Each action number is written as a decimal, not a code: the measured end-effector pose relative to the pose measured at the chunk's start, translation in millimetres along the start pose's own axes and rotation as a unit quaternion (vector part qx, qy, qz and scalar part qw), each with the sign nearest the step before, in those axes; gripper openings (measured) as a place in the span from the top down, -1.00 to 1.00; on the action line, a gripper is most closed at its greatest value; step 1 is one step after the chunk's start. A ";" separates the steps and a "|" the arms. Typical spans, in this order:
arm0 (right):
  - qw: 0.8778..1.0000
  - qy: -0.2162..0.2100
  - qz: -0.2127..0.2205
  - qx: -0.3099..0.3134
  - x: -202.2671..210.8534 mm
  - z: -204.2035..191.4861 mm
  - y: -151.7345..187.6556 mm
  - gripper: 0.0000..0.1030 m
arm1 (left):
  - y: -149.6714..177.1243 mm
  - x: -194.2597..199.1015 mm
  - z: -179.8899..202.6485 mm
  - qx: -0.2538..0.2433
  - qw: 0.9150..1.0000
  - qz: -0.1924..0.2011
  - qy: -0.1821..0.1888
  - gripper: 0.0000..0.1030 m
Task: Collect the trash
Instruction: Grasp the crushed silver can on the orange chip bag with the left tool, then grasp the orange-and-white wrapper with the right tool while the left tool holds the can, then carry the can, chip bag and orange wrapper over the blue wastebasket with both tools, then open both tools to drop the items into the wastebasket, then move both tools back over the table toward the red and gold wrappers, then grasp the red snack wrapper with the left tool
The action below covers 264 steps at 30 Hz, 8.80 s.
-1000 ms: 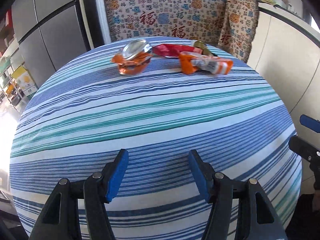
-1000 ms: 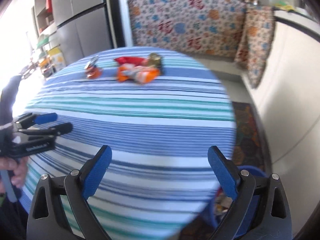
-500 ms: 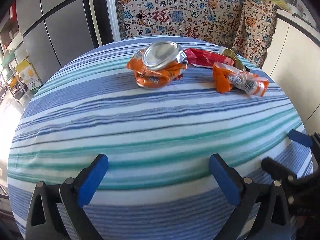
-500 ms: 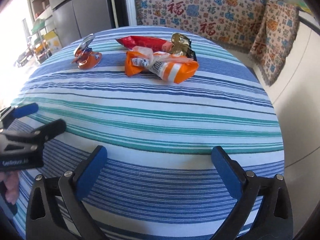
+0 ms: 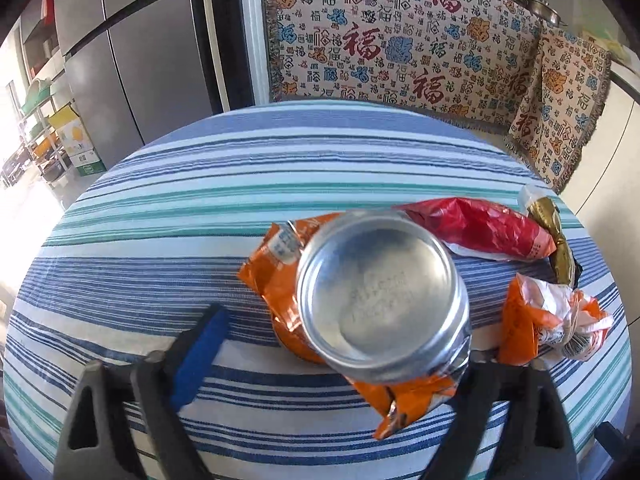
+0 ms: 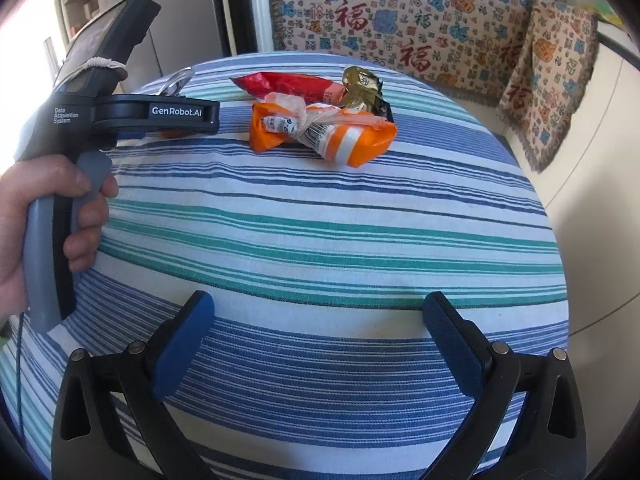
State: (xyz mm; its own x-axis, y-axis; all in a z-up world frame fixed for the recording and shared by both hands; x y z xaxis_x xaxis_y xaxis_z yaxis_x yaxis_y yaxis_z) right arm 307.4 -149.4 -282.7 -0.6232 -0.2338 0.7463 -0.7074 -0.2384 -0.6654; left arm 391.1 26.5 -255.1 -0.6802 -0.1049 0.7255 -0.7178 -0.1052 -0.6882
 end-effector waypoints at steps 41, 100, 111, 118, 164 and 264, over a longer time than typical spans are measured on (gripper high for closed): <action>0.984 -0.109 -0.032 -0.139 -47.6 48.1 -93.9 0.10 | 79.4 69.6 -67.6 -0.085 0.994 -0.011 0.070 -0.79; 0.993 -0.104 -0.047 -0.035 70.0 5.5 16.6 0.11 | 87.6 126.0 -6.7 -0.118 0.972 0.031 0.199 -0.12; 0.991 -0.103 -0.034 -0.080 86.1 21.7 33.1 0.11 | 100.5 132.4 29.2 -0.157 0.972 0.025 0.172 -0.12; 0.991 -0.098 -0.024 -0.091 88.9 20.1 33.6 0.11 | 103.3 131.2 36.5 -0.166 0.971 0.022 0.169 -0.12; 0.951 0.081 -0.030 -0.296 148.0 346.9 187.5 0.11 | 165.4 158.5 396.8 -0.222 0.893 -0.086 0.382 -0.12; 0.999 -0.028 0.009 0.026 21.5 -4.3 25.2 -0.99 | -5.8 -10.3 87.3 -0.217 0.952 0.000 0.217 0.54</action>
State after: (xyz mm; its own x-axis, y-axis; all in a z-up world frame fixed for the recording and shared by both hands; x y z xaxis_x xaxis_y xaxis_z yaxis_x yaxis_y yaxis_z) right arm 274.7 -156.4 -283.4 -0.6156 -0.2908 0.7325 -0.6763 -0.2823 -0.6804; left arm 415.2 -58.1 -258.9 -0.6090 0.3239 0.7240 -0.6480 0.3231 -0.6897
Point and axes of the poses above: each gripper's, at about its wrist camera, not at the fingertips, and x roughly against the way its jaws point, z to its right, y to its underside, the point moved 6 cm from there along -x, roughly the way its jaws point, and after that the axes turned 4 degrees about z, right-handed, at the moved point
